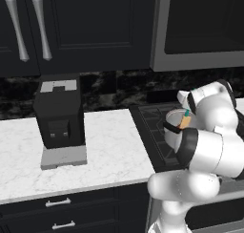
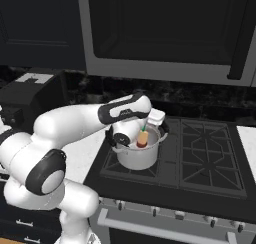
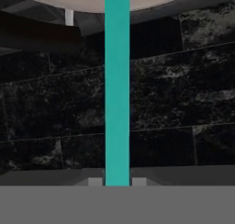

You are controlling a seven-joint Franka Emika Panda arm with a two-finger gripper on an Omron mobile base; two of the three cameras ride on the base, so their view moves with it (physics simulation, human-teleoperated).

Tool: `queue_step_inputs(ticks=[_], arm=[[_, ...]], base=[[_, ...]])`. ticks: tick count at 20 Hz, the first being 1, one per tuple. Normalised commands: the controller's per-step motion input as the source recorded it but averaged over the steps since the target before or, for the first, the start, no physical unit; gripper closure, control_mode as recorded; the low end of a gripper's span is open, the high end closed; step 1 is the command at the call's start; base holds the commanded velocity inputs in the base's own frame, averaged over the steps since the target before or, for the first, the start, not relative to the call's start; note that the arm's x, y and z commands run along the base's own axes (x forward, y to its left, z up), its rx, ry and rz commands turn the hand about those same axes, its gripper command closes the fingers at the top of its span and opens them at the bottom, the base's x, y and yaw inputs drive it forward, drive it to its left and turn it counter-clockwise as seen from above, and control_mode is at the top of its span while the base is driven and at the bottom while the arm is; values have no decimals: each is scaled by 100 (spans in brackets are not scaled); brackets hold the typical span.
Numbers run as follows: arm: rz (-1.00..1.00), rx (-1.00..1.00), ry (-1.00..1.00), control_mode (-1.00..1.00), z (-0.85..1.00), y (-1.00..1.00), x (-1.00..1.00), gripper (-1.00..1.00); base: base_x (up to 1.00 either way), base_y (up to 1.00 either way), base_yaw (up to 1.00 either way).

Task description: Put the avocado and tomato in the pot. Retrieve the spatula and lightly stir the vegetables in the pot.

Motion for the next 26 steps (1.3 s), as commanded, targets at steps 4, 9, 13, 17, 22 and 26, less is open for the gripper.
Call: queue_step_inputs(ticks=[4,9,13,17,22,26], arm=[[-4,0,-1,-100,0,0,3,100],[-5,0,-4,-100,2,0,-1,100],[-6,1,-6,-100,21,0,-9,100],[-9,2,-5,-100,19,-1,-10,100],[-9,6,2,-100,-5,0,2,100],[-6,4,4,-100,-24,0,7,100]], base=[[0,0,0],[0,0,0],[0,0,0],[0,0,0],[0,0,0],[0,0,0]])
